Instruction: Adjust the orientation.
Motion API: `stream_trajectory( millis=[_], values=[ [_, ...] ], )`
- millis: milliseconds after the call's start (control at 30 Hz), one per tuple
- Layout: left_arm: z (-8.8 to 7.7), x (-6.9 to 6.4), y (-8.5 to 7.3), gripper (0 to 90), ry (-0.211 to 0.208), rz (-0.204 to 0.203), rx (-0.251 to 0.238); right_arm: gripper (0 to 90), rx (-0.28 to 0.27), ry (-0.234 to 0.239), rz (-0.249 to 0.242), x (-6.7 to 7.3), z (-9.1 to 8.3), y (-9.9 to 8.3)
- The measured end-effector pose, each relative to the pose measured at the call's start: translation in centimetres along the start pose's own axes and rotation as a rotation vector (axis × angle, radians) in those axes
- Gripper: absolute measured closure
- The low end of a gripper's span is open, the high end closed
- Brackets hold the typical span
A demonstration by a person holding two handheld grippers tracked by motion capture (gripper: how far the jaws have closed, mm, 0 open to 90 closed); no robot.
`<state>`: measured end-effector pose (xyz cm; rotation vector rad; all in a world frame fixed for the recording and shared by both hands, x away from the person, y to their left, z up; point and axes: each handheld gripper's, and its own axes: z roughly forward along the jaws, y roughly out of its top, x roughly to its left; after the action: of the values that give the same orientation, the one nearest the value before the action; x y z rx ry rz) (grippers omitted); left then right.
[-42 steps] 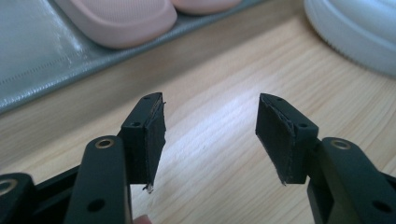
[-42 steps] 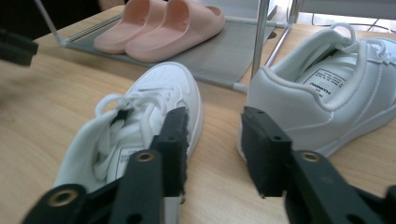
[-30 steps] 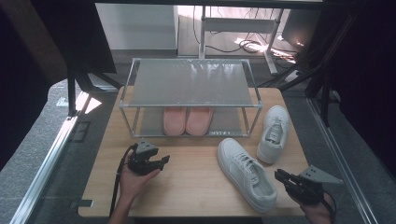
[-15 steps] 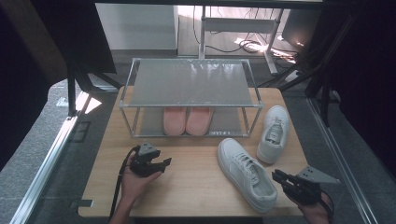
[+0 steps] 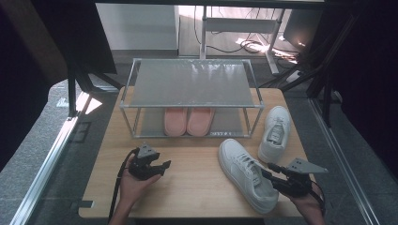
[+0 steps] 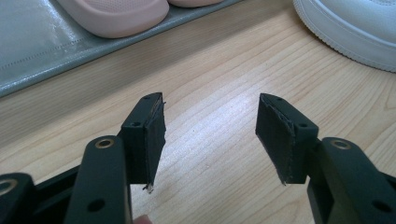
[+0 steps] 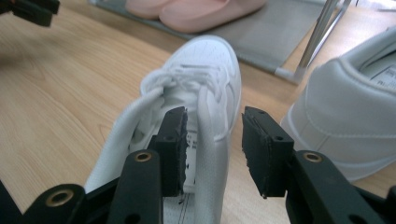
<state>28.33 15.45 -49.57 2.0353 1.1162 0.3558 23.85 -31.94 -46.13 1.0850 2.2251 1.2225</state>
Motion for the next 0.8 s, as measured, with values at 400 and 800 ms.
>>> stream_trajectory(
  millis=[400,800],
  values=[
    [-0.3,0.0,-0.2,43.4,-0.001,-0.004,-0.003,76.4,0.017,-0.043,0.059,-0.5,-3.3,-3.3],
    [0.0,-0.3,-0.3,43.4,-0.008,0.003,0.008,88.3,-0.025,0.116,0.018,4.8,-4.2,-3.0]
  ],
)
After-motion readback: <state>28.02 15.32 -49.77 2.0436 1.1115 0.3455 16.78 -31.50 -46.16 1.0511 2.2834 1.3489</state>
